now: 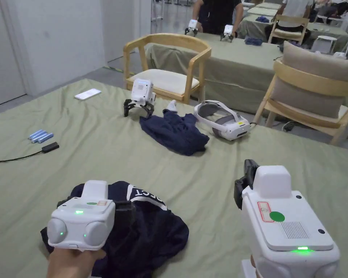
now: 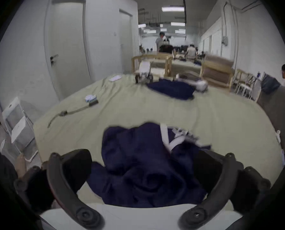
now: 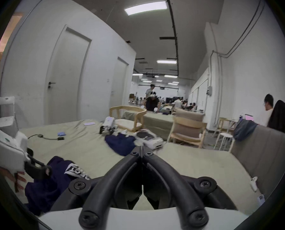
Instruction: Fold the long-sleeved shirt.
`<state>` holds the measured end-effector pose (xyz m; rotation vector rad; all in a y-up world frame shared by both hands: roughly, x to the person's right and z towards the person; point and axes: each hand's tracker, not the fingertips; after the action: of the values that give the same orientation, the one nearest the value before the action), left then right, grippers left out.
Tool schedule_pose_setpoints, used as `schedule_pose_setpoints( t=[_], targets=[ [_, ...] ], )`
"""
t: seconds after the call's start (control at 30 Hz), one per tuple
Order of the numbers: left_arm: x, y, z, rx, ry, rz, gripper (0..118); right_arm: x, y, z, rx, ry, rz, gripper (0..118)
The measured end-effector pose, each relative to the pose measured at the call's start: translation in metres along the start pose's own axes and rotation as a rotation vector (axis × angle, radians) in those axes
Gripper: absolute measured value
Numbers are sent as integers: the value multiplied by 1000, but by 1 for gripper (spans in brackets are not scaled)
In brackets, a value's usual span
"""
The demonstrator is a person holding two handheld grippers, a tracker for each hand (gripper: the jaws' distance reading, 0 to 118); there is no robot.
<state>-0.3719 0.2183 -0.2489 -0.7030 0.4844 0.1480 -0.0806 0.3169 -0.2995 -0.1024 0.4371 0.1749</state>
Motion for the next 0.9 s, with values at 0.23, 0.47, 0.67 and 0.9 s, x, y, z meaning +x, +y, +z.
schedule_pose_setpoints(
  t=[0.23, 0.47, 0.67, 0.9],
  targets=[
    [-5, -48, -92, -343, -94, 171, 61, -15, -34, -26, -98, 40, 11, 0],
    [-7, -41, -45, -139, -163, 234, 28, 16, -39, -18, -117, 4, -1, 0],
    [27, 33, 56, 153, -367, 209, 27, 71, -22, 19, -58, -82, -42, 0],
    [160, 72, 141, 317, -611, 64, 26, 160, 3, 87, 47, -223, -114, 0]
  ],
)
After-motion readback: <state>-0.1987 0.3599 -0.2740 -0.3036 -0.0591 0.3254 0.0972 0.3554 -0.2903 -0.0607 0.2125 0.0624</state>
